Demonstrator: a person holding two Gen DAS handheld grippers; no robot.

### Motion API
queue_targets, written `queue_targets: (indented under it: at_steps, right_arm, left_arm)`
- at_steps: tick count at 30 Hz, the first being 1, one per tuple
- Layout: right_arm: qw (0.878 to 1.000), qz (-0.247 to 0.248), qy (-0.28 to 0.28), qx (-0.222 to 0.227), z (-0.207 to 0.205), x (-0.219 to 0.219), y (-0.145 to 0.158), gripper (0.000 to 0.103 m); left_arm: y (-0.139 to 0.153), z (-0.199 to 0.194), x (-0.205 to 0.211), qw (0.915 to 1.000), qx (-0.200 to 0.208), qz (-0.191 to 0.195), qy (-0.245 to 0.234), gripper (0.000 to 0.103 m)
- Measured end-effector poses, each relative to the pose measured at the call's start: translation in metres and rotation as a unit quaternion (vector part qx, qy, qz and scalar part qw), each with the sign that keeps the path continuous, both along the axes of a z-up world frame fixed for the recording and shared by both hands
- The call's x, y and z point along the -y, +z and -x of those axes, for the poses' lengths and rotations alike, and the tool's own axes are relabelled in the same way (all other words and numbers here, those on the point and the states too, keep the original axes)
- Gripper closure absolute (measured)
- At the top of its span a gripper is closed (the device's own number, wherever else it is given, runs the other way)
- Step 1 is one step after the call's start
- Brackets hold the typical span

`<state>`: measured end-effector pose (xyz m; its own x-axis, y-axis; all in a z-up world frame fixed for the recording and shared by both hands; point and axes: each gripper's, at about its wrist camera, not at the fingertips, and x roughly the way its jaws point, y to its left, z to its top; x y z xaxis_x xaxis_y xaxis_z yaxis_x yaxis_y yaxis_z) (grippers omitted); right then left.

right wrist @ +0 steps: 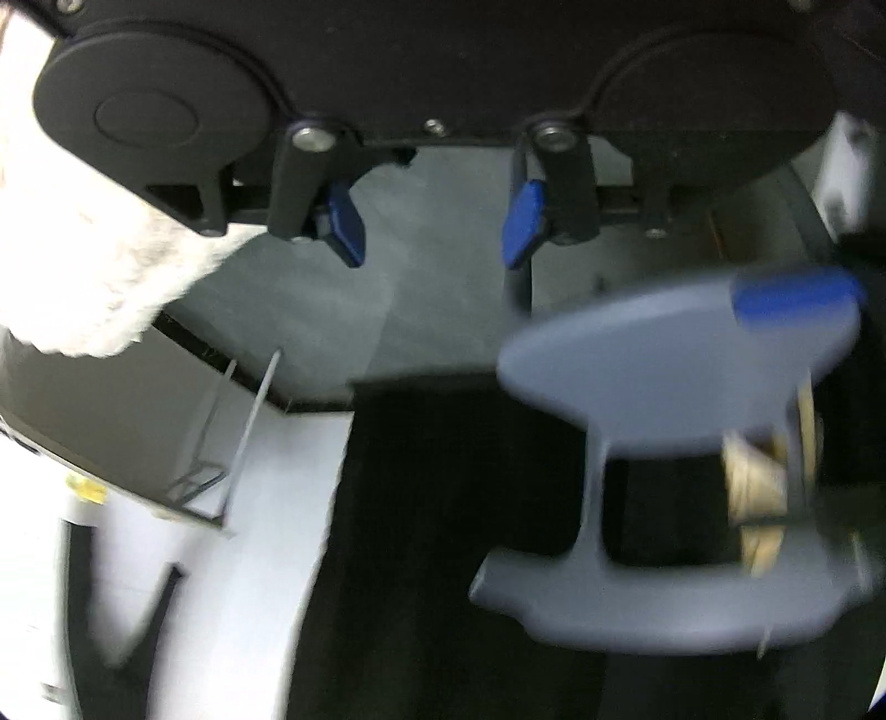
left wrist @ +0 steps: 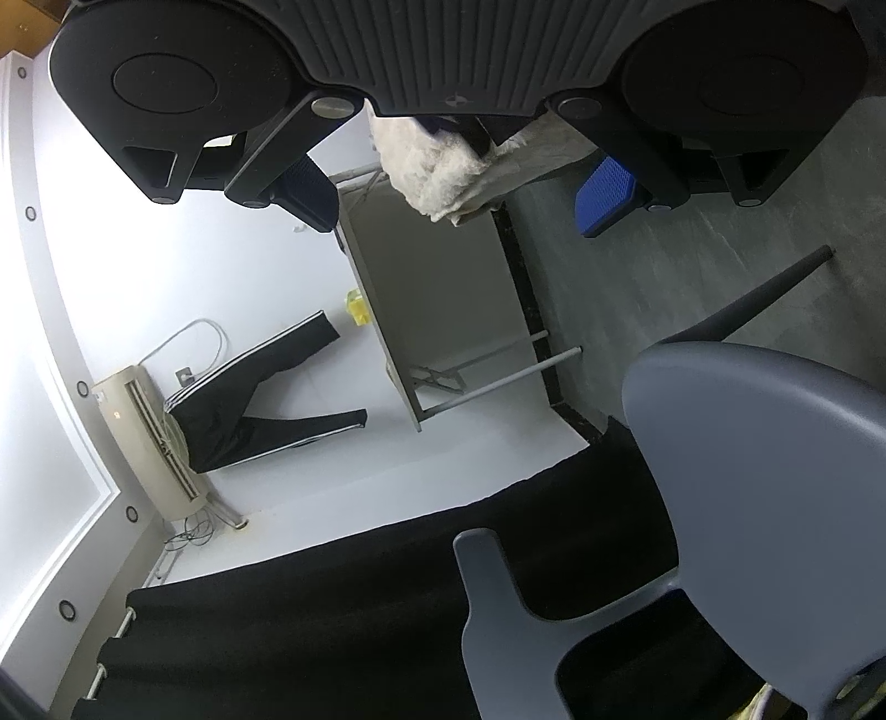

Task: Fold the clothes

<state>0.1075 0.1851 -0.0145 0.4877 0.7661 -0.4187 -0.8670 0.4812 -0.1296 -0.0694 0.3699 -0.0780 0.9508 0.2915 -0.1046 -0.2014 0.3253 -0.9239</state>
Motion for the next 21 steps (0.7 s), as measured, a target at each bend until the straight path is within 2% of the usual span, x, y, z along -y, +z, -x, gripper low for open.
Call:
queue_targets:
  at_steps: [2, 3, 4, 6, 9, 10, 12, 14, 17, 19, 21]
  right_arm:
    - [0.999, -0.002, -0.033, 0.020, 0.007, 0.036, 0.013, 0.043]
    - [0.998, 0.003, -0.057, 0.041, 0.012, 0.061, 0.019, 0.032]
    - [0.996, 0.004, -0.074, 0.054, 0.015, 0.077, 0.019, 0.027]
    - [0.989, 0.015, -0.117, 0.094, 0.021, 0.123, 0.012, 0.023]
    - [0.967, 0.099, -0.176, 0.155, 0.030, 0.211, -0.017, 0.023]
    - [0.962, 0.113, -0.189, 0.160, 0.031, 0.226, -0.022, 0.024]
    - [0.944, 0.146, -0.250, 0.156, 0.030, 0.287, -0.028, 0.024]
    - [0.930, 0.161, -0.302, 0.130, 0.030, 0.334, -0.029, 0.024]
    - [0.909, 0.186, -0.353, 0.119, 0.037, 0.377, -0.032, 0.025]
    - [0.899, 0.196, -0.372, 0.121, 0.042, 0.390, -0.035, 0.031]
    - [0.898, 0.209, -0.367, 0.121, 0.034, 0.381, -0.041, 0.037]
  left_arm:
    - [0.002, -0.002, 0.001, 1.0000, -0.005, -0.005, -0.003, 0.013]
    - [0.003, -0.004, 0.002, 0.9999, -0.008, -0.009, -0.006, 0.013]
    - [0.006, -0.008, 0.004, 0.9996, -0.017, -0.018, -0.013, 0.013]
    - [0.011, -0.014, 0.011, 0.9983, -0.028, -0.042, -0.030, 0.013]
    - [0.022, -0.024, 0.025, 0.9930, -0.049, -0.091, -0.057, 0.013]
    - [0.025, -0.027, 0.030, 0.9905, -0.055, -0.109, -0.063, 0.013]
    - [0.031, -0.032, 0.040, 0.9848, -0.067, -0.141, -0.077, 0.013]
    - [0.032, -0.035, 0.046, 0.9823, -0.071, -0.151, -0.086, 0.013]
    - [0.030, -0.036, 0.047, 0.9822, -0.074, -0.150, -0.086, 0.013]
    - [0.027, -0.036, 0.046, 0.9842, -0.072, -0.139, -0.084, 0.013]
    - [0.026, -0.035, 0.046, 0.9850, -0.069, -0.134, -0.084, 0.013]
